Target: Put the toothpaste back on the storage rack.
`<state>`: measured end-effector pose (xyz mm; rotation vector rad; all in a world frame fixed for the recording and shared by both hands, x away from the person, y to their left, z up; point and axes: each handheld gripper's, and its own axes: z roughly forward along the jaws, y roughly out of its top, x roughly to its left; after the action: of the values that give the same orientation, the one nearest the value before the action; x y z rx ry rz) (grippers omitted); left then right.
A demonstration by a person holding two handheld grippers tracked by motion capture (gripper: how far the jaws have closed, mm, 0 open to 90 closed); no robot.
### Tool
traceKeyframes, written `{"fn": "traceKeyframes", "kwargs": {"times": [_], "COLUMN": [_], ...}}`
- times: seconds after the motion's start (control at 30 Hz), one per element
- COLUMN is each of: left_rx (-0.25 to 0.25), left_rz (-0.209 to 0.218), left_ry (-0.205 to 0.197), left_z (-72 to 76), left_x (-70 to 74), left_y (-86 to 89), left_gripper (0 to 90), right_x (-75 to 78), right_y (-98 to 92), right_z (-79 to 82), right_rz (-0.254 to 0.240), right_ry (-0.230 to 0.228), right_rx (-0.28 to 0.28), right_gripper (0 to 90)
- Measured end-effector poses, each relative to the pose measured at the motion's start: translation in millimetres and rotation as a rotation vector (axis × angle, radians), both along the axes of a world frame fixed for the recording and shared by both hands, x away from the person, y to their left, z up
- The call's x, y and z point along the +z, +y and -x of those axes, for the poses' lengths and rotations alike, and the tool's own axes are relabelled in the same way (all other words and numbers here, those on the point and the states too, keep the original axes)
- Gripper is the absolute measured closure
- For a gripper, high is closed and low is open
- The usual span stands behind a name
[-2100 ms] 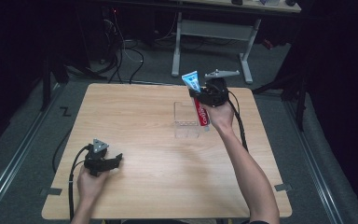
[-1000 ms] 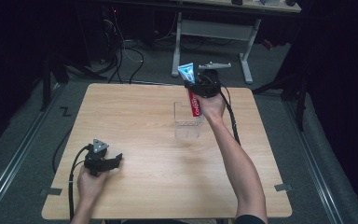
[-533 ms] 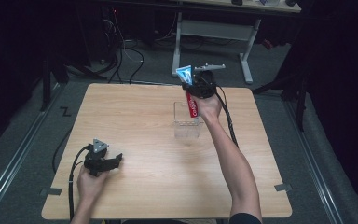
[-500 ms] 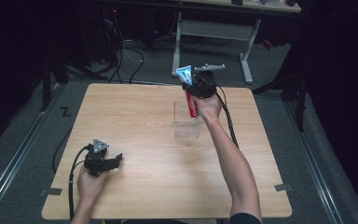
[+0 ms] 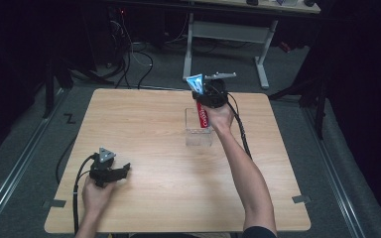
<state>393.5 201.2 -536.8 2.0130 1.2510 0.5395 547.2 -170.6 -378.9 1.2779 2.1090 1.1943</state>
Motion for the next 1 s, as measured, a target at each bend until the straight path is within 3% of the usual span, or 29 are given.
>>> {"fn": "traceKeyframes", "kwargs": {"times": [1.0], "left_rx": [-0.001], "left_rz": [0.0], "left_ry": [-0.001], "left_z": [0.0], "left_x": [0.0], "left_y": [0.0], "left_gripper": [28.3], "right_x": [-15.9], "right_y": [-10.4], "right_z": [4.7], "right_rz": [0.002], "right_ry": [0.036], "right_rx": [-0.009], "right_gripper": [69.2]}}
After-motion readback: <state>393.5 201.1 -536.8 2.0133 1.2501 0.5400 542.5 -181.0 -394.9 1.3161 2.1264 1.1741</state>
